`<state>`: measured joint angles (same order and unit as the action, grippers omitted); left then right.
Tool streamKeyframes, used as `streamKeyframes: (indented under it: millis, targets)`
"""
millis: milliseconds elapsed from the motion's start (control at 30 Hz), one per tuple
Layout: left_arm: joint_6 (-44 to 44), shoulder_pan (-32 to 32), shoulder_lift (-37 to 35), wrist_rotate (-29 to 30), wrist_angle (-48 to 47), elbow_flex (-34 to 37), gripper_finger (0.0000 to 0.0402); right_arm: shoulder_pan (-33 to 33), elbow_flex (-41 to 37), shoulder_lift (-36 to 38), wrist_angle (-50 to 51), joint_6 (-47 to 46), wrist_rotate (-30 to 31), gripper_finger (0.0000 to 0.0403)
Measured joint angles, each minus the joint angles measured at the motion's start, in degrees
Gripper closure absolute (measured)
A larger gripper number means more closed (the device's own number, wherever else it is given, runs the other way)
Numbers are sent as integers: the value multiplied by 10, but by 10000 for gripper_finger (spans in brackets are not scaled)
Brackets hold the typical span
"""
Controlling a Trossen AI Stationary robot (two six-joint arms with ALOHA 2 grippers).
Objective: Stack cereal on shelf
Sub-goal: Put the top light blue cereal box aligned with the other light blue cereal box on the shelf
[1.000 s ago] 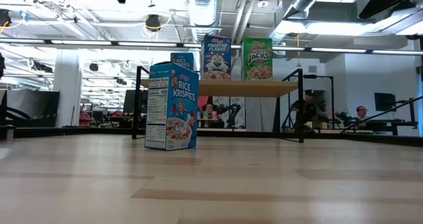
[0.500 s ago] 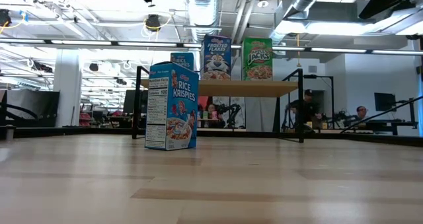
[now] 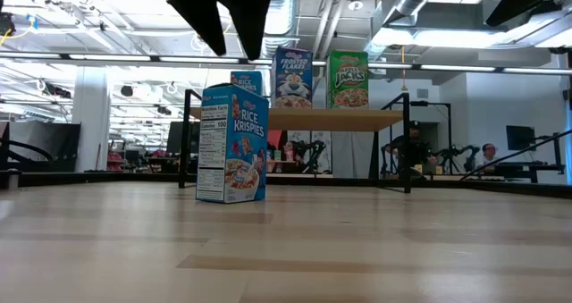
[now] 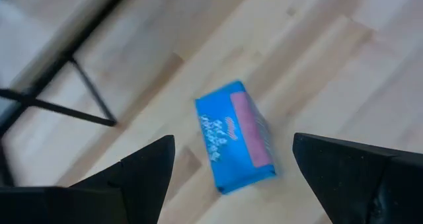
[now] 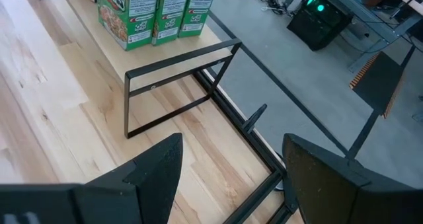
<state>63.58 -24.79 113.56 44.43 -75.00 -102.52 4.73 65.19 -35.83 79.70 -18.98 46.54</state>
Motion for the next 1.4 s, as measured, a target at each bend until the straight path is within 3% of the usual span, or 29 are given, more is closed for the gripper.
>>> streamKeyframes:
  millis: [167,400,533,633,700,833,933,1200,1400]
  targets:
    - [90,-25,-4,54,-32,4,104,0,0,0,0,0,-1,117]
    - [99,-49,-79,35,-100,8,105,0,0,0,0,1,-1,117]
    - [133,-65,-166,31,-91,103,106,0,0,0,0,0,-1,117]
    - [183,-83,-273,50,4,219,112,0,0,0,0,0,-1,117]
    - [177,-89,-341,75,122,299,117,0,0,0,0,0,-1,117]
    - [26,-69,-387,60,428,423,129,0,0,0,-7,-1,-1,117]
    - [-62,-49,-379,37,572,463,136,0,0,0,-11,-1,-1,117]
    - [-125,-5,-299,-19,589,471,140,0,0,0,-6,-10,-1,117]
    - [-120,20,-279,-19,588,471,140,0,0,0,0,-11,-1,117]
